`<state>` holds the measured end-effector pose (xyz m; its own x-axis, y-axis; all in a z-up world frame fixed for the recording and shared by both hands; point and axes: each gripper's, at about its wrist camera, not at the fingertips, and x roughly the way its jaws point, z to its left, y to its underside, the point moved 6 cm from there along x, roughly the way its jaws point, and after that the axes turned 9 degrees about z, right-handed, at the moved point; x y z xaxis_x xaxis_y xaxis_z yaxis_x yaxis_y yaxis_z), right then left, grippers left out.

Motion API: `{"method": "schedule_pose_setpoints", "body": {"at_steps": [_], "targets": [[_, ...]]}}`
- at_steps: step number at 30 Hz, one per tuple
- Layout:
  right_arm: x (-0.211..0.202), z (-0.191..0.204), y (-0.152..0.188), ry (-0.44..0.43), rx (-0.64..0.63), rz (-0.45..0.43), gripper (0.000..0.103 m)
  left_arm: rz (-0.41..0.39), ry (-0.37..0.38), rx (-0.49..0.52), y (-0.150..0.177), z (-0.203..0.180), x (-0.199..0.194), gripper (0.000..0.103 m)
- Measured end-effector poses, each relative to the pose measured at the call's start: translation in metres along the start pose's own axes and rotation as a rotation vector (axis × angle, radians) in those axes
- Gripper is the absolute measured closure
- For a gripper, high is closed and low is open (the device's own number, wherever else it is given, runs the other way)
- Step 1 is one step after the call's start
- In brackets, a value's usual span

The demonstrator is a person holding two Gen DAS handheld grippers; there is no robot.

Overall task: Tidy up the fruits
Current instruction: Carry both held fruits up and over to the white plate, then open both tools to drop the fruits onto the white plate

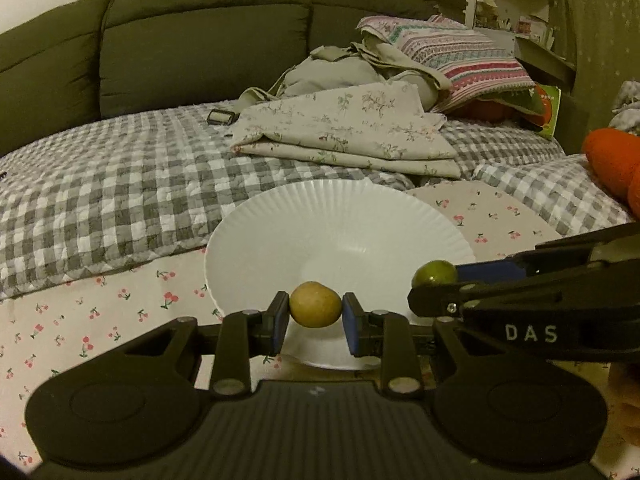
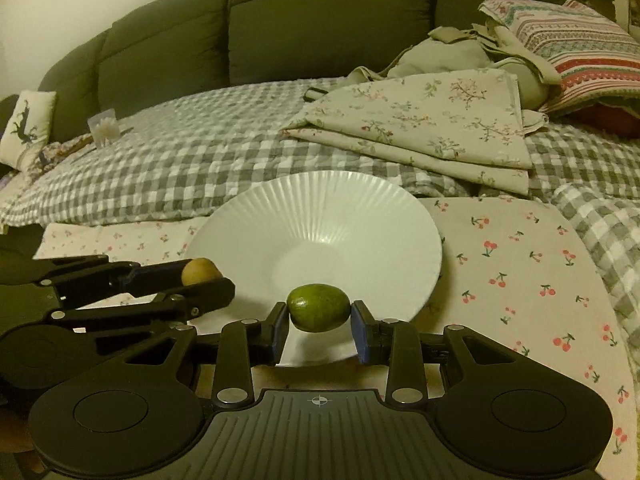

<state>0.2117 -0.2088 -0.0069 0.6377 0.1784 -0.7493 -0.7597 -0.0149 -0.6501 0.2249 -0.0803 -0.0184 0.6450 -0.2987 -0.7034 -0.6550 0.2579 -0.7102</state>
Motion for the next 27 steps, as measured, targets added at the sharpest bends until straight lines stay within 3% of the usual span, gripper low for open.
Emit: {"method": "schedule_pose_setpoints", "body": {"at_steps": [4, 10, 13, 21, 27], "targets": [[0.003, 0.000, -0.001, -0.009, 0.001, -0.008, 0.070, 0.002, 0.002, -0.017, 0.000, 0.004, 0.003, 0.074], [0.005, 0.000, 0.003, -0.012, 0.024, 0.012, 0.066, -0.003, -0.010, -0.045, 0.000, 0.011, -0.004, 0.058], [0.000, -0.004, 0.000, -0.019, 0.062, -0.001, 0.053, -0.003, -0.010, -0.068, 0.000, 0.017, -0.010, 0.058], [-0.019, -0.014, -0.005, -0.035, 0.154, 0.003, 0.053, 0.001, -0.023, -0.139, -0.001, 0.030, -0.042, 0.057], [-0.043, -0.013, -0.006, -0.055, 0.192, 0.003, 0.048, 0.010, -0.050, -0.172, 0.006, 0.036, -0.073, 0.048]]}}
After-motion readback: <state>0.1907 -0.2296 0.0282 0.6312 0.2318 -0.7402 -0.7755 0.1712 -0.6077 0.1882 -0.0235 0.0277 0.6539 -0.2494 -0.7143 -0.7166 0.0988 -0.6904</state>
